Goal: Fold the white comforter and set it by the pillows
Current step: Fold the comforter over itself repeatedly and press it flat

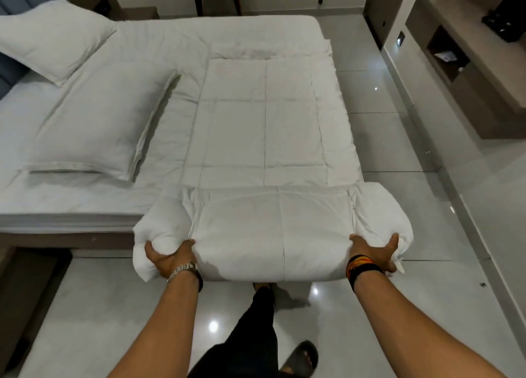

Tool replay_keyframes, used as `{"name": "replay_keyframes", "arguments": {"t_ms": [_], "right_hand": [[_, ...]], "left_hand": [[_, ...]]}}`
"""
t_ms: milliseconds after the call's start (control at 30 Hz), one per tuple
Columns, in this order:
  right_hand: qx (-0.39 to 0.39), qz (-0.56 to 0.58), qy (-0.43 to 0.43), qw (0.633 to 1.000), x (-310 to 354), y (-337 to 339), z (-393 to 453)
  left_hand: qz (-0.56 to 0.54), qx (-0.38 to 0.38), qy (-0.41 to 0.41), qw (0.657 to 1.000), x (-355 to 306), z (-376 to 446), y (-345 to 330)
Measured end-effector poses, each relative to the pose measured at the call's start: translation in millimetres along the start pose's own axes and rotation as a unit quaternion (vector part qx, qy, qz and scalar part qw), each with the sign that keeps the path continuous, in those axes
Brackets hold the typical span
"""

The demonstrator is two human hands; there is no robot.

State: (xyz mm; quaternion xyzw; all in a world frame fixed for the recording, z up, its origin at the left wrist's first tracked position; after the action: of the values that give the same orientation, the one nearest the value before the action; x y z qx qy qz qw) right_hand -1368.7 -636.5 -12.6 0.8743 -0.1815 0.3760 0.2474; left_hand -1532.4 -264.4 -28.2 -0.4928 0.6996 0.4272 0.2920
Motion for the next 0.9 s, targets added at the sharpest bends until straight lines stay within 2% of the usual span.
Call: {"name": "replay_keyframes", "arguments": {"t_ms": [133, 267, 367, 467, 533, 600, 667, 800, 900], "right_hand": [[0.027, 0.0, 0.075, 0.997, 46, -20, 3], [0.071, 0.023, 0.24, 0.968, 108, -61, 15], [0.12, -0.042, 0.368, 0.921, 135, -94, 26], [0.124, -0.234, 0.476, 0.838, 146, -135, 52], [0.124, -0.354, 0.476, 0.796, 154, -172, 80], [0.129, -0.423, 0.47, 0.764, 166, -214, 112], [0.134, -0.466, 0.469, 0.738, 183, -260, 141], [0.134, -0.524, 0.464, 0.701, 211, -352, 197], [0.126, -0.566, 0.449, 0.68, 197, -400, 234]], "left_hand": [[-0.013, 0.027, -0.034, 0.999, -46, -3, -20], [-0.069, 0.076, -0.132, 0.986, -111, 2, -69], [-0.03, 0.105, -0.204, 0.973, -145, 11, -112], [0.043, 0.171, -0.27, 0.947, -158, 27, -162], [0.149, 0.178, -0.299, 0.926, -162, 53, -204], [0.316, 0.159, -0.322, 0.878, -162, 88, -250], [0.43, 0.146, -0.332, 0.827, -161, 125, -290], [0.518, 0.148, -0.339, 0.771, -151, 188, -357], [0.564, 0.153, -0.326, 0.743, -139, 220, -399]]}}
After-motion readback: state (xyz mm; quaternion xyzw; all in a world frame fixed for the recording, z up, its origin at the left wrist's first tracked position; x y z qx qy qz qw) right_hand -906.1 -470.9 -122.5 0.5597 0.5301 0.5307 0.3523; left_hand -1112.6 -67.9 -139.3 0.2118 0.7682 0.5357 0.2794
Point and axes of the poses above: each hand's wrist, its own z-axis towards the middle knuckle, its own y-axis out of the back of the hand, x = y × z, the point moved 3 cm from there along z, towards the middle knuckle, and after that the axes turned 6 degrees about z, right-handed, at the moved point
